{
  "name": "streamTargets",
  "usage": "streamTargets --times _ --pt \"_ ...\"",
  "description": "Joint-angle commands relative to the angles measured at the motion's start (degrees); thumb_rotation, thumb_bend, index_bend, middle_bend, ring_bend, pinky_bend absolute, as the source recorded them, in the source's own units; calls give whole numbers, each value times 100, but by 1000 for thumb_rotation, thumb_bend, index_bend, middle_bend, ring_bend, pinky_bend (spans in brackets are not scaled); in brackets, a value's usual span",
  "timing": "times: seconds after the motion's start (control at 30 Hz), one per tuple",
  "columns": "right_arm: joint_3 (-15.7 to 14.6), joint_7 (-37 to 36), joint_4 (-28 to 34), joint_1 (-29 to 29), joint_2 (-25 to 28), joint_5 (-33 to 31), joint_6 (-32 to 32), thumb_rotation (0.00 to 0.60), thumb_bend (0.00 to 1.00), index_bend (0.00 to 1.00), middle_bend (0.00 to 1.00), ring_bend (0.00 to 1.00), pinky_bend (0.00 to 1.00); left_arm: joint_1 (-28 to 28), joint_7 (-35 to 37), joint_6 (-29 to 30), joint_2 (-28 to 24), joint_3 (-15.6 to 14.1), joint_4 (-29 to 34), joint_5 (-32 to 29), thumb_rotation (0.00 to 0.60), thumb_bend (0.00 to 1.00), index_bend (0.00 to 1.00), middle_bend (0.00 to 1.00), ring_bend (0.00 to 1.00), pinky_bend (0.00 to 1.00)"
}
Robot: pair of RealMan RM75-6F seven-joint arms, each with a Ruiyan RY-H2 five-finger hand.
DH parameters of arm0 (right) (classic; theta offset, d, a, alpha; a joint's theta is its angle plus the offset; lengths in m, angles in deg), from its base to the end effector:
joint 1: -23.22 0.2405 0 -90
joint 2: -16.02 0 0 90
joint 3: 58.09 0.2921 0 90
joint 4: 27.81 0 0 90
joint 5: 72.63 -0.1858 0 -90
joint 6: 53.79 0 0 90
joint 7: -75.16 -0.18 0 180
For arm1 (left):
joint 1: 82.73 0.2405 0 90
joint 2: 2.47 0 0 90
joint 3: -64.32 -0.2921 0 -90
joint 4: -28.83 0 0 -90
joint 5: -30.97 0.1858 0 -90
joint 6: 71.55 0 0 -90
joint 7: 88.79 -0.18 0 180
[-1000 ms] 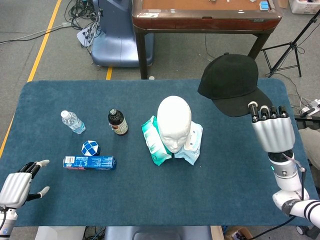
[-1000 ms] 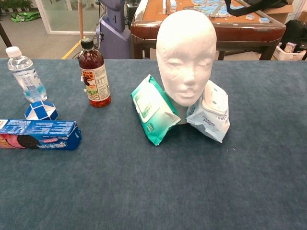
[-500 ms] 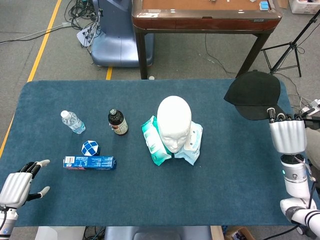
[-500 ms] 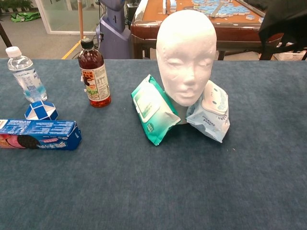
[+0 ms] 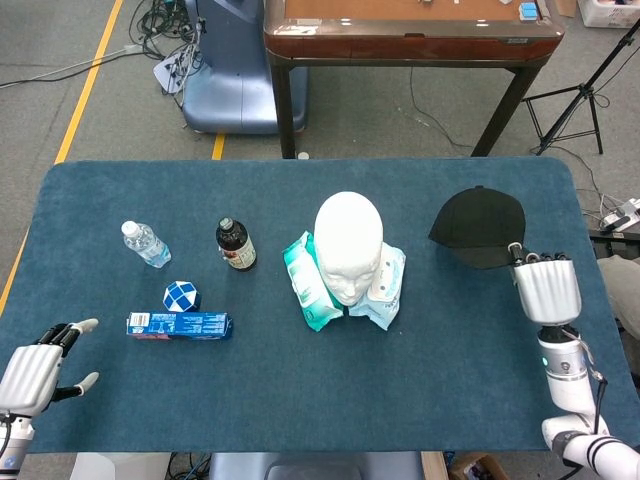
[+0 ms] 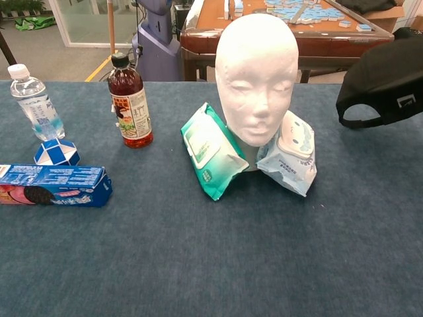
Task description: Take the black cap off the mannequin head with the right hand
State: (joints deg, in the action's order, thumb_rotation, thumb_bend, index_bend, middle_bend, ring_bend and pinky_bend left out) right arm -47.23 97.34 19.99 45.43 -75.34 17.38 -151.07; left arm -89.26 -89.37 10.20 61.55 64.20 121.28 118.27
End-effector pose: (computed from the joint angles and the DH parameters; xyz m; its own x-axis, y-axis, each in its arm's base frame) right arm -0.2949 -0.3344 0.1460 0.7472 0.5165 0.4183 -0.5031 0.0282 0.8638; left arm -0.3324 0.2167 0.1774 0.4120 0.0997 0.9057 0.9111 -0.0583 -0.4081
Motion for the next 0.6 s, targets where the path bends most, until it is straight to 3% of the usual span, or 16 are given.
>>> streamTargets --times 0.03,0.23,0.6 --pt "-208 134 681 -226 188 4 72 600 142 558 1000 964 1000 -4 -9 -7 1 -3 3 2 600 175 218 305 233 448" --pt "-432 342 1747 -434 585 -44 359 600 13 472 1000 943 1000 -5 -34 -14 9 -2 3 -7 600 174 218 305 233 448" --pt "-1052 -224 4607 -506 2062 -497 1996 600 0 378 1000 904 1000 -3 -37 -14 2 1 16 -19 600 175 218 305 233 448"
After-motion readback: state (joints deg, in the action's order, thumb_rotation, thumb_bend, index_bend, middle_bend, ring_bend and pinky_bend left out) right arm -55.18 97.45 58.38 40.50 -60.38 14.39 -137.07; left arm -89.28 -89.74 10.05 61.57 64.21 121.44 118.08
